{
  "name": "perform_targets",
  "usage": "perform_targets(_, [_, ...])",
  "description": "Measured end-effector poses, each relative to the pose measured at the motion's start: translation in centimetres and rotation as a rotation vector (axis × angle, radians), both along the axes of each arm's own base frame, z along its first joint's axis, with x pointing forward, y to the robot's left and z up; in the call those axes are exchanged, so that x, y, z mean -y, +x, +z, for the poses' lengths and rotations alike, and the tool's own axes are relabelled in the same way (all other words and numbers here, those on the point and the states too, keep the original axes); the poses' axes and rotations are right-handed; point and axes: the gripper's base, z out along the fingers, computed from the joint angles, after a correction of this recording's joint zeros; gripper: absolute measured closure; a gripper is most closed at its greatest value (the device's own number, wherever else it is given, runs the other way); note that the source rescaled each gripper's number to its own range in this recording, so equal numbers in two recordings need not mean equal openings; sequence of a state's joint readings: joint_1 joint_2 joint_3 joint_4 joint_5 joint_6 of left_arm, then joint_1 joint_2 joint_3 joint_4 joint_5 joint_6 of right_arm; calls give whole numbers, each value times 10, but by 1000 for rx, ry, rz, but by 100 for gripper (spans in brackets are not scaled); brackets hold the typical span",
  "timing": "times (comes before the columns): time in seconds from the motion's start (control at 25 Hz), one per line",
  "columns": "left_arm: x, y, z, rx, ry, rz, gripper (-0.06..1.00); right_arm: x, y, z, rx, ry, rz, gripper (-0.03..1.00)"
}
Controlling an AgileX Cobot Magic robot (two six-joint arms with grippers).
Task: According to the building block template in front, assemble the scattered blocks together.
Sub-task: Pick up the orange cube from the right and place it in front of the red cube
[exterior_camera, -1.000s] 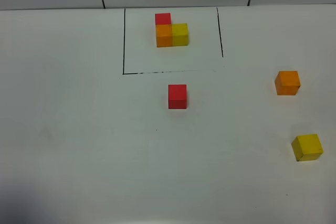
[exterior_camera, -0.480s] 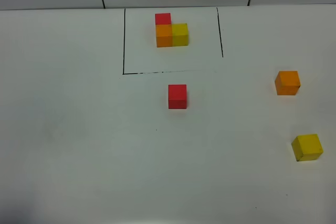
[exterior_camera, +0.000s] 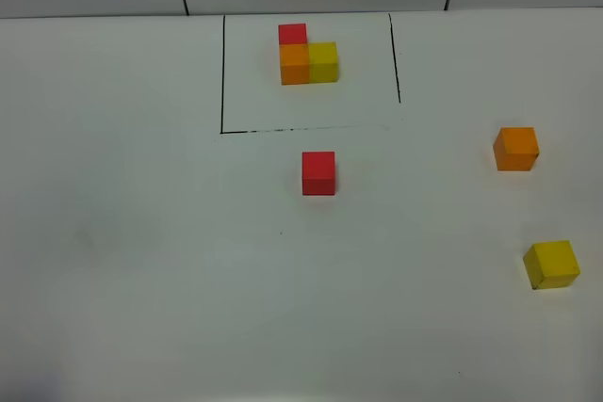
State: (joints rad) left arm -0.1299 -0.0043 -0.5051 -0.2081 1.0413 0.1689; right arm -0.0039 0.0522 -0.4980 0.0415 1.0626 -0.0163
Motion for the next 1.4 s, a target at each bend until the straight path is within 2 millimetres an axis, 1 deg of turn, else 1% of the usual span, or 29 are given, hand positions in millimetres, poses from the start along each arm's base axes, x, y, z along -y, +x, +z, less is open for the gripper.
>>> perform_targets(1.24, [0, 0, 0, 0, -1, 27, 14, 0, 0, 0, 0, 4, 3, 24])
perform_targets(1.4, [1, 1, 0, 0, -1, 67, 14, 0, 0, 0, 0, 4, 3, 24])
